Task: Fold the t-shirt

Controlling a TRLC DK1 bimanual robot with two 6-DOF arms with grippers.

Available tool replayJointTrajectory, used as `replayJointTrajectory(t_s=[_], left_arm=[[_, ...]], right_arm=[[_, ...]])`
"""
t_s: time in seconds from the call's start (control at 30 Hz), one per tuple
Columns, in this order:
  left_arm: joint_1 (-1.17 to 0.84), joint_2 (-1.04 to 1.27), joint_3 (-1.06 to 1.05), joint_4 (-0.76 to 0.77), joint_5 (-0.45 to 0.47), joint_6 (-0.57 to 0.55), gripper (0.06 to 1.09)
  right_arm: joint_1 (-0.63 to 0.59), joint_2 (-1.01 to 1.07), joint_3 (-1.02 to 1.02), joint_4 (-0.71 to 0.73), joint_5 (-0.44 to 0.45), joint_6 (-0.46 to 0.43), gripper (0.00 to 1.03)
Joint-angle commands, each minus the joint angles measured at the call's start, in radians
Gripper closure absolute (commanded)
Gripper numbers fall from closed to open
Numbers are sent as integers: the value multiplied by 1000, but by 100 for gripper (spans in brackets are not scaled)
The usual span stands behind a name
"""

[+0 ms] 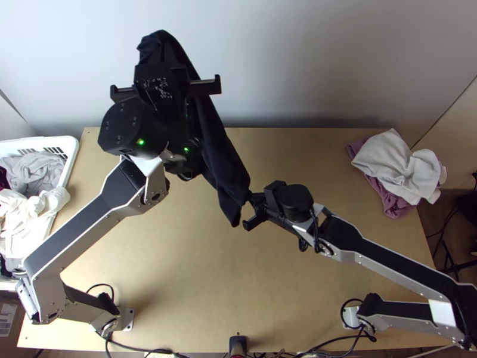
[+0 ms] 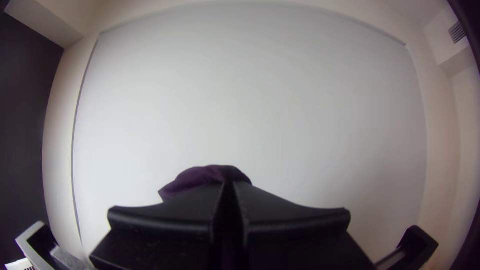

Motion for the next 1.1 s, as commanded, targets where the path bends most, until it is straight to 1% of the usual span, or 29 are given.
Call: replayJointTrajectory(t_s=[0.0, 0.13, 0.27, 0.5, 0.53, 0.57, 0.6, 0.7, 0.8, 0.83, 0.93, 0.97, 1.07], left_arm=[[65, -2, -50, 36, 3, 10, 105], [127, -14, -115, 51, 7, 3, 105], [165, -52, -224, 55, 20, -6, 104], [203, -138, -397, 57, 39, -4, 103], [207, -157, -426, 57, 46, -6, 98], [207, -175, -455, 57, 46, -7, 88], [205, -197, -489, 57, 49, -9, 80], [185, -269, -600, 57, 72, -17, 80], [147, -335, -687, 57, 76, -26, 79], [141, -351, -707, 57, 76, -29, 71], [111, -410, -767, 45, 76, -33, 21], [96, -433, -788, 45, 76, -33, 12], [67, -485, -840, 36, 84, -26, 11]], right_arm=[[-15, -57, -6, -34, -2, -10, 100], [-56, -89, 12, -80, -2, -20, 100], [-137, -129, 40, -93, -2, -20, 100], [-285, -169, 166, -146, -2, -31, 100], [-306, -169, 189, -156, -2, -33, 100], [-328, -169, 212, -162, -2, -37, 100], [-348, -169, 236, -169, -2, -39, 100], [-390, -158, 319, -189, -5, -46, 100], [-409, -126, 413, -226, -23, -48, 100], [-409, -115, 443, -238, -25, -48, 100], [-403, -86, 518, -251, -25, -42, 100], [-401, -77, 546, -255, -25, -37, 100], [-401, -34, 661, -288, -25, -29, 100]])
